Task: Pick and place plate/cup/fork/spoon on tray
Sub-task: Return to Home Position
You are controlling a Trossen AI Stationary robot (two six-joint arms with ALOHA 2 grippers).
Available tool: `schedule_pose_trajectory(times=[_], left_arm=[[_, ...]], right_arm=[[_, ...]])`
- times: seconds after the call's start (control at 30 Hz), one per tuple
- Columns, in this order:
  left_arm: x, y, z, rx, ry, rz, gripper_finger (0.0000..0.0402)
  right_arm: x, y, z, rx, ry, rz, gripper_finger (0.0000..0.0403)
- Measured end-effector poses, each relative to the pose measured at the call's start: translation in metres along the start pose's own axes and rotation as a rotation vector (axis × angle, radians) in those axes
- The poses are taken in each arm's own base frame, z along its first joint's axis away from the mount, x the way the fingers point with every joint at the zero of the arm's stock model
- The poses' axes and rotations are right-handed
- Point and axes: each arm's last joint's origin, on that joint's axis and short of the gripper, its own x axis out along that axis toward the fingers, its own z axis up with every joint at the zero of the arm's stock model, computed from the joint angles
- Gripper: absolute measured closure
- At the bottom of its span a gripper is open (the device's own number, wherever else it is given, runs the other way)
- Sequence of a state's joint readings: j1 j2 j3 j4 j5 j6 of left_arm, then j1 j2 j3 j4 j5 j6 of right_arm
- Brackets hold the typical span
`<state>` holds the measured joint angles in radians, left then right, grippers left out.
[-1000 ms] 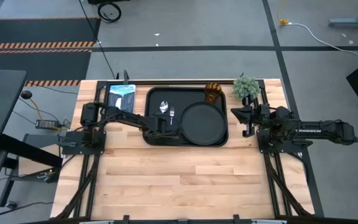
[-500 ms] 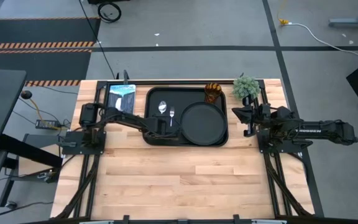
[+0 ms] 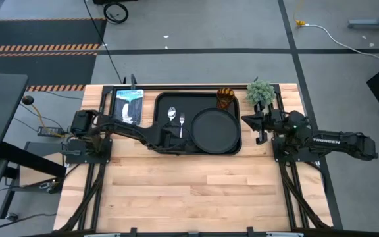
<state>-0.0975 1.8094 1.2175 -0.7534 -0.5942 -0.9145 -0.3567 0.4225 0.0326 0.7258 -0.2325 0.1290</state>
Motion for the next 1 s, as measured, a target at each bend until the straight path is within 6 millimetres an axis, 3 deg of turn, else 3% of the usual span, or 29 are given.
schedule_pose_trajectory(times=[0.2,0.57,0.7,1.0], left_arm=[[-0.011,-0.011,0.013,0.223,-0.176,-0.061,0.023],[-0.024,-0.03,0.016,0.289,-0.207,-0.324,0.023],[-0.04,-0.029,0.01,0.437,-0.219,-0.345,0.023],[-0.097,-0.001,0.008,0.612,-0.29,-0.385,0.023]], right_arm=[[-0.002,-0.007,-0.009,0.078,0.095,-0.046,0.0394],[-0.003,-0.008,-0.01,0.117,0.114,-0.039,0.0394],[-0.004,-0.011,-0.013,0.093,0.14,-0.067,0.0396],[-0.011,-0.019,-0.023,0.152,0.191,-0.145,0.0398]])
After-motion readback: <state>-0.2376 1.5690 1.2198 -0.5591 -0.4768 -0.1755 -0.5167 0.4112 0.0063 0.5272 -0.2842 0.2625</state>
